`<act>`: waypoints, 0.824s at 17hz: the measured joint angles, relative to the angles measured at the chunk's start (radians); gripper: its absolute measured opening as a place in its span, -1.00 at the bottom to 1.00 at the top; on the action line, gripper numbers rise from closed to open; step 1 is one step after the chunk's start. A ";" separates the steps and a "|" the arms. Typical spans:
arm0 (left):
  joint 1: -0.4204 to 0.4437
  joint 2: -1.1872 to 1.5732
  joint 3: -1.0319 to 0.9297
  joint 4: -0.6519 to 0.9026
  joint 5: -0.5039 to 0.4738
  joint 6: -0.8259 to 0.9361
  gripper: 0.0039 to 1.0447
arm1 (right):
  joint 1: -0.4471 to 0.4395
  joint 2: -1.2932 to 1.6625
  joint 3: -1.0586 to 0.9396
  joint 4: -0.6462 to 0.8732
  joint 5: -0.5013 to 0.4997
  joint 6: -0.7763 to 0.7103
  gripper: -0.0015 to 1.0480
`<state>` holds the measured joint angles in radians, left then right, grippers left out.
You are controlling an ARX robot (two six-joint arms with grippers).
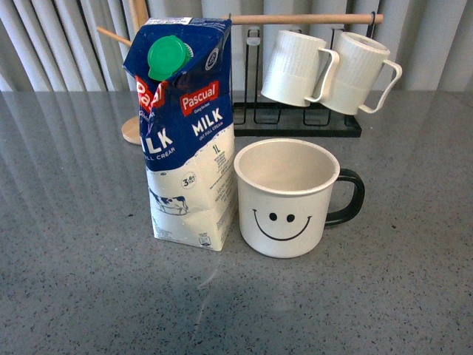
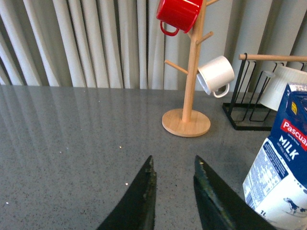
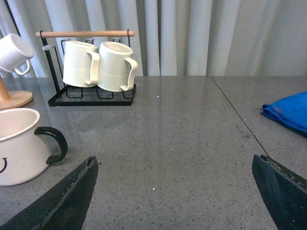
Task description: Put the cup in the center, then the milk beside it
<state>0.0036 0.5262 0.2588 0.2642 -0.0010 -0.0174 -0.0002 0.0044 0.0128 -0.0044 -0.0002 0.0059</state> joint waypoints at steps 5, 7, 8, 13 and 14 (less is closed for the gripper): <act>-0.002 -0.087 -0.097 0.009 0.000 0.001 -0.98 | 0.000 0.000 0.000 0.000 0.000 0.000 0.87; -0.002 -0.126 -0.129 0.005 0.000 0.000 -0.98 | 0.000 0.000 0.000 0.000 0.000 0.000 0.87; -0.002 -0.151 -0.147 -0.002 0.000 0.000 -0.98 | 0.000 0.000 0.000 0.000 0.000 0.000 0.87; -0.002 -0.248 -0.200 -0.049 0.000 0.000 -0.98 | 0.000 0.000 0.000 0.000 0.000 0.000 0.87; -0.002 -0.267 -0.207 -0.060 0.000 0.000 -0.98 | 0.000 0.000 0.000 0.000 0.000 0.000 0.87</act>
<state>0.0013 0.2592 0.0521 0.2047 -0.0006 -0.0170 -0.0002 0.0044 0.0128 -0.0040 -0.0002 0.0059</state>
